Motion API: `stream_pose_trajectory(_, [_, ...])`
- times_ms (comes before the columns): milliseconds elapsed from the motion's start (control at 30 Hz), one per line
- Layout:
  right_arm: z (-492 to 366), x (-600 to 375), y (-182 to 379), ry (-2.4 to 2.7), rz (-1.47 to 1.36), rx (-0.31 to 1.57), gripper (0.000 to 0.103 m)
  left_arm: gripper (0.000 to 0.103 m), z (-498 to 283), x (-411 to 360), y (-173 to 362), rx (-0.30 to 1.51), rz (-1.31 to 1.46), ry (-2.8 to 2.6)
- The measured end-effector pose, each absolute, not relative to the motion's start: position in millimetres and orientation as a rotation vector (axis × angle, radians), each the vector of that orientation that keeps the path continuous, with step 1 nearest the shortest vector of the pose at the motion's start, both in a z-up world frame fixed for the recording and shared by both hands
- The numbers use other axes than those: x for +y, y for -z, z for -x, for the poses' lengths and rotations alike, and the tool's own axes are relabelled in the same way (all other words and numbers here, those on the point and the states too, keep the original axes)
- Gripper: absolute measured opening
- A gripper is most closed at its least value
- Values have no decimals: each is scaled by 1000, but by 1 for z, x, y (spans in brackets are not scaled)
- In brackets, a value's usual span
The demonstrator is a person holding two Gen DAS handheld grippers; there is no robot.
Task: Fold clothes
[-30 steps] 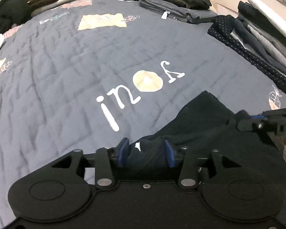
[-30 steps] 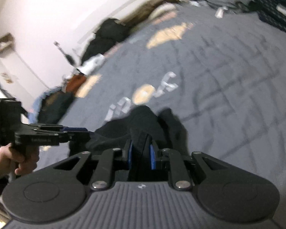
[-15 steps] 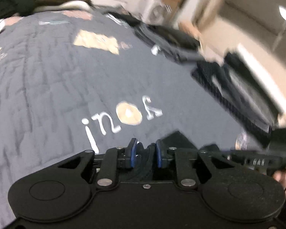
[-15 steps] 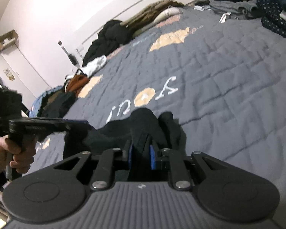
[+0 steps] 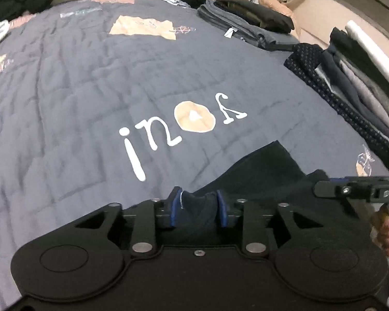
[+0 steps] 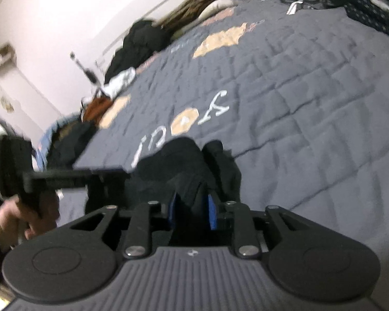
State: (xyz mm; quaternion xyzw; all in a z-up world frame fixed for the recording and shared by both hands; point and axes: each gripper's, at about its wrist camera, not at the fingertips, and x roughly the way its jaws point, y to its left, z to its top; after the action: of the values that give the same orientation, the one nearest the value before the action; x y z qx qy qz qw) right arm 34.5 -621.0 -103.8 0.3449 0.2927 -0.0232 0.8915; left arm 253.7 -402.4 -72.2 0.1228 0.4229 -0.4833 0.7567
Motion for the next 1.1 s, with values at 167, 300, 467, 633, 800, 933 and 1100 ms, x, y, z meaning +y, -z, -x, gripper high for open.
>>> stream_pose_trajectory(167, [-36, -614, 100, 71, -696, 551, 13, 22, -250, -395, 67, 852, -189, 1045])
stream_pose_trajectory(300, [-38, -609, 91, 82, -617, 529, 14, 31, -249, -397, 81, 872, -194, 999])
stream_pose_trajectory(467, [-42, -614, 90, 68, -611, 638, 21, 43, -236, -379, 58, 819, -150, 926])
stream_pose_trajectory(633, [-20, -622, 57, 23, -623, 612, 35, 48, -186, -332, 13, 696, -182, 880])
stream_pose_trajectory(800, [15, -615, 36, 6, -585, 594, 38, 55, -105, -287, -10, 570, -263, 820])
stream_pose_trajectory(933, [43, -602, 43, 46, -563, 643, 39, 56, -31, -269, -2, 490, -404, 772])
stream_pose_trajectory(1100, [83, -575, 53, 85, -557, 672, 39, 56, 44, -268, 28, 388, -642, 773])
